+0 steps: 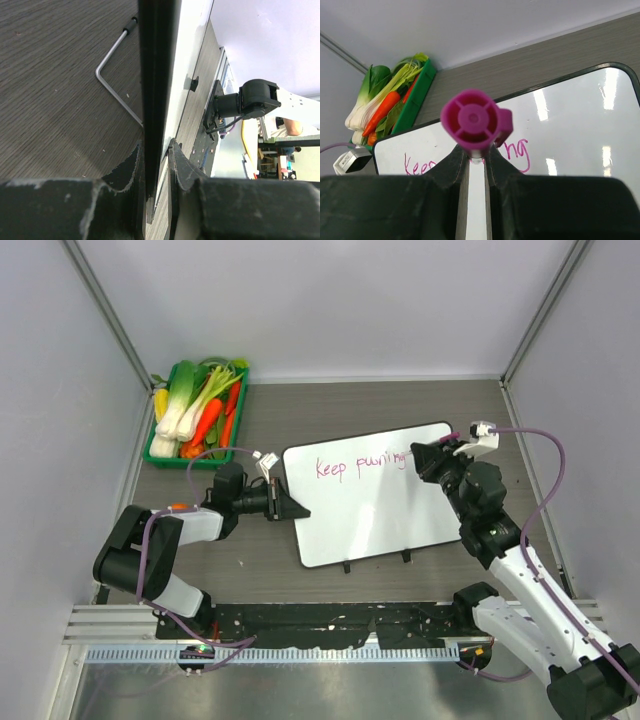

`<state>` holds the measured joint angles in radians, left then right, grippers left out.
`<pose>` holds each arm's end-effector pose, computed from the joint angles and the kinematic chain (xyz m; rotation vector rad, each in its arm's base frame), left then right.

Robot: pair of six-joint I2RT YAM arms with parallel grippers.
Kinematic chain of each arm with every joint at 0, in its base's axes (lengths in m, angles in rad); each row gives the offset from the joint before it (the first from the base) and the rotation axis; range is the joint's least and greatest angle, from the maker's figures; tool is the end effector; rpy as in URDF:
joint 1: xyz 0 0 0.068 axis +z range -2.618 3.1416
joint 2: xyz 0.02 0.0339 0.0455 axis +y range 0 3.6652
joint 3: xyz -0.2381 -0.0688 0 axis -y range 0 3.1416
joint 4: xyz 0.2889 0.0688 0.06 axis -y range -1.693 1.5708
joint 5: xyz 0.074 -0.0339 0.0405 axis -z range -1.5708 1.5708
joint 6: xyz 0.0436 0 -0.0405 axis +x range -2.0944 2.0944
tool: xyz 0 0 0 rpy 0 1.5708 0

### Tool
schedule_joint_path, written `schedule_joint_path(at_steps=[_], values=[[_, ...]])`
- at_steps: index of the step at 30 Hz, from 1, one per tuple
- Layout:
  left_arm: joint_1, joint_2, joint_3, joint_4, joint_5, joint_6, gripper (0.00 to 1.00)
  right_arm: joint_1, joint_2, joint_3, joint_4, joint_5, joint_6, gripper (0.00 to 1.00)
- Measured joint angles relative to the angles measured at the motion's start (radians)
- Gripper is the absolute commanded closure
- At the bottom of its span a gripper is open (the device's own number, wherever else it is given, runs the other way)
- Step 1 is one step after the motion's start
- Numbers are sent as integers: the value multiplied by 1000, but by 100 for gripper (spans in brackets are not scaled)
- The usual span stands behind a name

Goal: Write a sentence on the whiteboard

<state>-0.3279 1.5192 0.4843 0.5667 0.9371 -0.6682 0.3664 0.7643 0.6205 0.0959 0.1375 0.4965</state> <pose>0.2688 -0.1286 0.0885 0.2878 2.1747 -1.5466 0.2446 0.0875 0.2906 0.2144 1.6326 0.5522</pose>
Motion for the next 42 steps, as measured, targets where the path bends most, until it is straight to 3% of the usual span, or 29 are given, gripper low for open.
schedule_joint_path(at_steps=[20,23,32,42], values=[[0,0,0,-1,0,0,100,19,55,-13,5,-89,-16,99],[0,0,0,-1,0,0,100,71,100,-12,9,-83,-18,99],[0,0,1,-2,0,0,100,375,201,14,74,47,-55,99],[0,0,2,-4,0,1,100,532,337,27,174,186,-87,99]])
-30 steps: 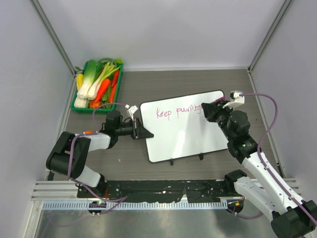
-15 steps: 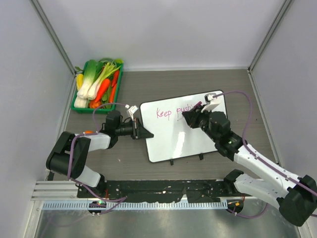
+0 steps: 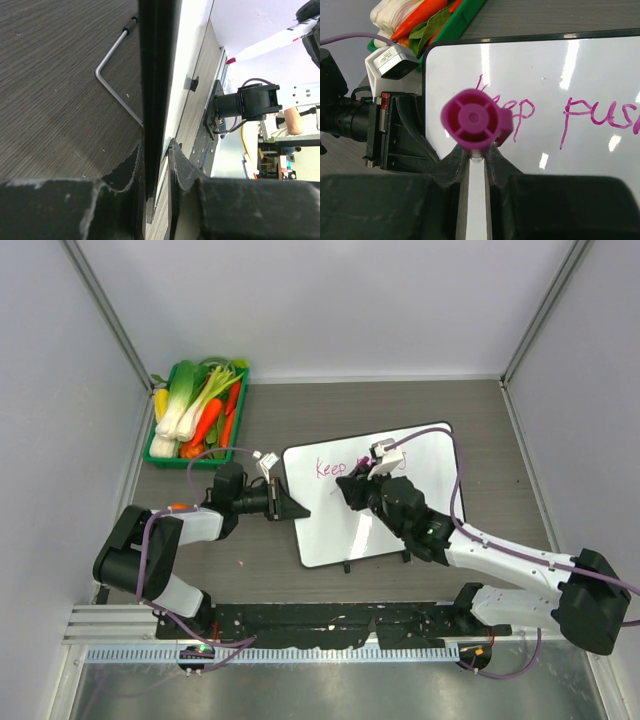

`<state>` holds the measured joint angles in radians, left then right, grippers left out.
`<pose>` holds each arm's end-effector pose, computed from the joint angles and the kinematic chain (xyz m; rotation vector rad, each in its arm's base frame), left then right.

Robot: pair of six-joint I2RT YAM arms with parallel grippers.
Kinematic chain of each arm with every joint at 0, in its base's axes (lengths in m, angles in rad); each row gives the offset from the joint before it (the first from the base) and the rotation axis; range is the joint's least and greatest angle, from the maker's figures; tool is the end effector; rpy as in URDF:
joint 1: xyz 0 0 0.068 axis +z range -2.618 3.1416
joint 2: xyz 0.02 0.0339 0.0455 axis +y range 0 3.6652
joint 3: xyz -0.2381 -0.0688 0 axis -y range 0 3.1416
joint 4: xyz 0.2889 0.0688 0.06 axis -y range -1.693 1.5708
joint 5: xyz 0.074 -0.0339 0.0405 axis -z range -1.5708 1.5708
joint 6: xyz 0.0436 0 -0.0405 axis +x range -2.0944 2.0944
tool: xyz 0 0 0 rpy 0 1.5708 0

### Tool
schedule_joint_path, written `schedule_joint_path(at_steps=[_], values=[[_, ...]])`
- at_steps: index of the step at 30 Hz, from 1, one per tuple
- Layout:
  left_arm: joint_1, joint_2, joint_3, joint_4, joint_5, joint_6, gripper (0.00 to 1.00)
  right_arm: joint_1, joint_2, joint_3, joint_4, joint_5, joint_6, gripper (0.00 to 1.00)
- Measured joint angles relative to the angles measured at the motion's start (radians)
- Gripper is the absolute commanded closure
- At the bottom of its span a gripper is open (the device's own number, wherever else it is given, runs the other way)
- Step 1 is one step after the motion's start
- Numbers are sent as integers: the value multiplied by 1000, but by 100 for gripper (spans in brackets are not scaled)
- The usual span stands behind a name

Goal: Write a sentence on the whiteboard

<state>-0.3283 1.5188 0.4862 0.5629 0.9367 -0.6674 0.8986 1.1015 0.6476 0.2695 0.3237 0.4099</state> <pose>0.2691 -0.1288 0.0888 0.2879 2.1759 -1.5461 0.2049 0.2352 0.2320 -0.1961 1.7831 0.6683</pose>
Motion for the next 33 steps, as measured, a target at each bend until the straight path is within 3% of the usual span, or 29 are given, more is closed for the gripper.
schedule_joint_path(at_steps=[19,33], values=[[0,0,0,0,0,0,100,69,110,28,76,145,-41,99],[0,0,1,-3,-2,0,100,75,156,31,101,159,-42,99]])
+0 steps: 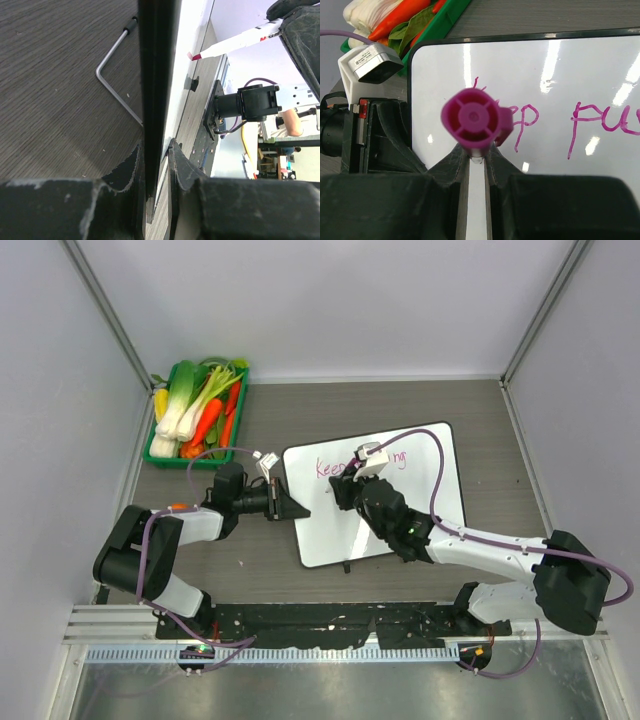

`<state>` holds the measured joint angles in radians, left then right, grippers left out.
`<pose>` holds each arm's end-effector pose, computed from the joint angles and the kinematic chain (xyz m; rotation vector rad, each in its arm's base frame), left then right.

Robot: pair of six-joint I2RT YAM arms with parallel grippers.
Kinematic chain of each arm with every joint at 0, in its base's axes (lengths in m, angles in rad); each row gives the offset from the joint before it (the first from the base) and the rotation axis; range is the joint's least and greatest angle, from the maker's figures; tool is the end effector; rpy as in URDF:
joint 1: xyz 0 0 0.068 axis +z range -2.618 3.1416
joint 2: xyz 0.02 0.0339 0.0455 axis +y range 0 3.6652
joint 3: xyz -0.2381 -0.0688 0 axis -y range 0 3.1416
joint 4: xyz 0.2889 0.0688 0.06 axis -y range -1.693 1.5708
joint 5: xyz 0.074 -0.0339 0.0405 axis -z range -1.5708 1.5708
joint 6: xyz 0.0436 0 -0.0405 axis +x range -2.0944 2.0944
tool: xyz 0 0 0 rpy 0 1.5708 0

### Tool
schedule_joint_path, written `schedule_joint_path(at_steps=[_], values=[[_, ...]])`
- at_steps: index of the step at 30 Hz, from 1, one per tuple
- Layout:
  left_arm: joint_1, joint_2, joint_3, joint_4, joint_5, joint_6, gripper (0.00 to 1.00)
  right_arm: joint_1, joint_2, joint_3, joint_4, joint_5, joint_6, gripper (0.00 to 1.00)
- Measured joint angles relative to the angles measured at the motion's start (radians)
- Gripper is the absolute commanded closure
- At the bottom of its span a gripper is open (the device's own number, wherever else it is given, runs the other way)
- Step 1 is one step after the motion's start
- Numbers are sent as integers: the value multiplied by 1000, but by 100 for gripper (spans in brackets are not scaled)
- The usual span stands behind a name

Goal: Write a sentence on the whiteboard

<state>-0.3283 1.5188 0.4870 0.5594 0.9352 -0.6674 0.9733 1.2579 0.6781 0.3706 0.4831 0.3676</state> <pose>0.2692 -0.1288 0.0887 0.2852 2.1787 -1.5449 0.2032 0.2626 0.2086 -0.1890 1.7778 0.5439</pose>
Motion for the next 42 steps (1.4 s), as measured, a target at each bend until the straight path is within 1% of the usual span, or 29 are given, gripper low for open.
schedule_joint_path(at_steps=[14,30,42], values=[[-1,0,0,0,0,0,100,0,2,0,-7,-37,1,99],[-1,0,1,0,0,0,100,2,-26,-23,-58,-87,13,99],[-1,0,1,-1,0,0,100,53,-37,-62,-79,-123,28,99]])
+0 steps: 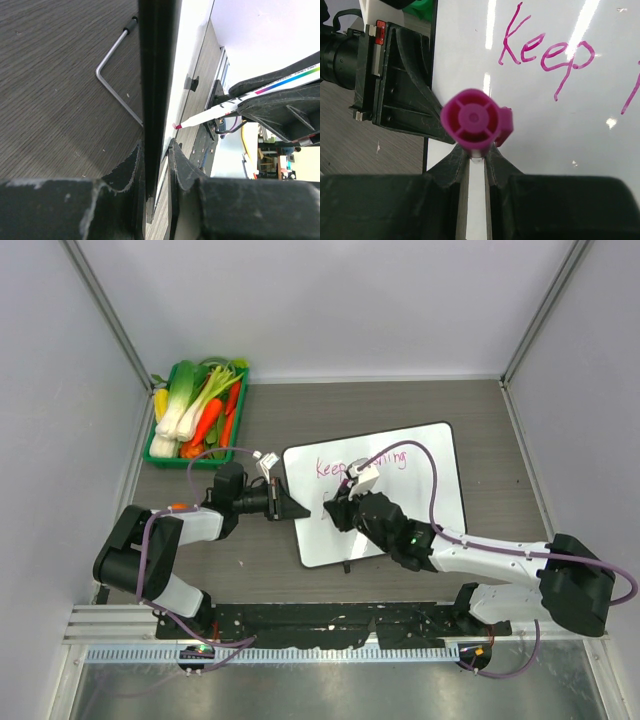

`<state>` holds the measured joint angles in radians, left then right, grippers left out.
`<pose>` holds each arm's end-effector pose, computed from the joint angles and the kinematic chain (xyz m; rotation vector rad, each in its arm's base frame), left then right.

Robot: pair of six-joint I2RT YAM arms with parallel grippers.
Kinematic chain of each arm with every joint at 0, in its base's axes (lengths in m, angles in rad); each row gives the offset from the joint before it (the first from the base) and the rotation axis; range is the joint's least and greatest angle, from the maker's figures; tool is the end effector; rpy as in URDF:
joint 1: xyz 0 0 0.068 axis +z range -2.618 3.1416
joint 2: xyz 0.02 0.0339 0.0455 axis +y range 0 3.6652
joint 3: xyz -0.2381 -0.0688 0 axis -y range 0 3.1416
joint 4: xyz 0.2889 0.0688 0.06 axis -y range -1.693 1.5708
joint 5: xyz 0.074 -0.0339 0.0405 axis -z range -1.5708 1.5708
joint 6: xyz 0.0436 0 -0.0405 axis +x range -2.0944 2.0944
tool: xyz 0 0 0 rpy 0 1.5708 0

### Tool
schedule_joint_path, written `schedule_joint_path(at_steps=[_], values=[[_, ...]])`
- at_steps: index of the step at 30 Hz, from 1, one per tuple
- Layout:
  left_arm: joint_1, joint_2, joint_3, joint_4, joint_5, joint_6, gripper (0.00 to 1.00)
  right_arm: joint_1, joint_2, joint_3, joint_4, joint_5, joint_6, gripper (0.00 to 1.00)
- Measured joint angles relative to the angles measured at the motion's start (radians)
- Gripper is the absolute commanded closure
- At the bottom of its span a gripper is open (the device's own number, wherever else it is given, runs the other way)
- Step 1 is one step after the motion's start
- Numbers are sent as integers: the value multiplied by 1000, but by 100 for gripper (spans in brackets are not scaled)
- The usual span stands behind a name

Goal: Write a sentence on the whiteboard

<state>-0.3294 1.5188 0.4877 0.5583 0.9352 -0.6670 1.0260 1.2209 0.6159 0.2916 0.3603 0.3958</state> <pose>0.2692 -0.1291 0.0888 0.2867 2.1791 -1.5453 0.1786 0.2651 0.1868 -0.3491 1.8816 0.6383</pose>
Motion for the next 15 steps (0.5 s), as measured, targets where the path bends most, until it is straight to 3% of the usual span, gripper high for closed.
schedule_joint_path(at_steps=[15], values=[[-1,0,0,0,0,0,100,2,-26,60,7,3,-2,99]])
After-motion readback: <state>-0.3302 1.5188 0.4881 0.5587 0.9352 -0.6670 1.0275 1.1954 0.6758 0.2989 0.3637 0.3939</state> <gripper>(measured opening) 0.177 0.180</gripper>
